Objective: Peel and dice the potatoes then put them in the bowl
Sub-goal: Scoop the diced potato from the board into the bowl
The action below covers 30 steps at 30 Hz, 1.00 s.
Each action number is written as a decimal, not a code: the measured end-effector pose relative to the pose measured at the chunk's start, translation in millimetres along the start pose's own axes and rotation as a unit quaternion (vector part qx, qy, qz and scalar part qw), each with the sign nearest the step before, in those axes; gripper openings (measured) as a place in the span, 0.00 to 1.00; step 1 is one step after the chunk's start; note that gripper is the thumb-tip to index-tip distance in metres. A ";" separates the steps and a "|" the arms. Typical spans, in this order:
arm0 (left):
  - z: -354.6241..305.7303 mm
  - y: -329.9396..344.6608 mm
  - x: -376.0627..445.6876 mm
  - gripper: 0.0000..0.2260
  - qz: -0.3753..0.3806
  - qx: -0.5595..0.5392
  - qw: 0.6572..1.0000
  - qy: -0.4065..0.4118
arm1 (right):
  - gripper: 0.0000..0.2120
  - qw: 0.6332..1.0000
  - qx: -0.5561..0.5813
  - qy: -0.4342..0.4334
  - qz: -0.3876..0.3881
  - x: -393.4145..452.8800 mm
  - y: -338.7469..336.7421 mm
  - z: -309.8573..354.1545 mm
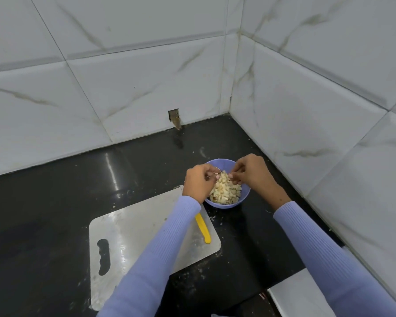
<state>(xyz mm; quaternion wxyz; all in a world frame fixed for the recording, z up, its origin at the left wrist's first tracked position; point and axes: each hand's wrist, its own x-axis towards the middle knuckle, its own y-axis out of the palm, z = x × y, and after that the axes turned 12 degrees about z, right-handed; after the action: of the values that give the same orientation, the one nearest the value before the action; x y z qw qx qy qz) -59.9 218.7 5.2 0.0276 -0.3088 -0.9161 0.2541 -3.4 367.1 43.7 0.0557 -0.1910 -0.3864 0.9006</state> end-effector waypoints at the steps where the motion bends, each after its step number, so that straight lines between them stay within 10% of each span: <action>1: -1.2 -0.7 -1.1 0.07 -0.002 0.002 1.000 0.008 | 0.04 0.999 -0.005 -0.016 -0.031 -1.7 0.4 0.3; 12: 32.9 -44.8 -65.1 0.08 -0.071 -0.089 0.993 -0.006 | 0.11 0.974 0.113 -0.192 -0.047 -36.0 76.4 23.7; 23: 115.8 -68.2 -149.1 0.07 -0.165 -0.031 0.973 -0.157 | 0.27 0.973 -0.067 -0.154 0.159 -28.5 193.8 37.6; 30: 130.0 -69.3 -154.0 0.14 -0.145 0.018 0.977 -0.155 | 0.25 0.925 -0.079 -0.283 0.242 -36.5 203.2 32.2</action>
<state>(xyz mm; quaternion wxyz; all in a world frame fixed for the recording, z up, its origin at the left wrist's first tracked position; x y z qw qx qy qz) -0.7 24.0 -58.0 -0.0726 -0.1289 -0.9395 0.3089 27.3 195.1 -70.8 -0.2912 -0.0203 -0.3982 0.8696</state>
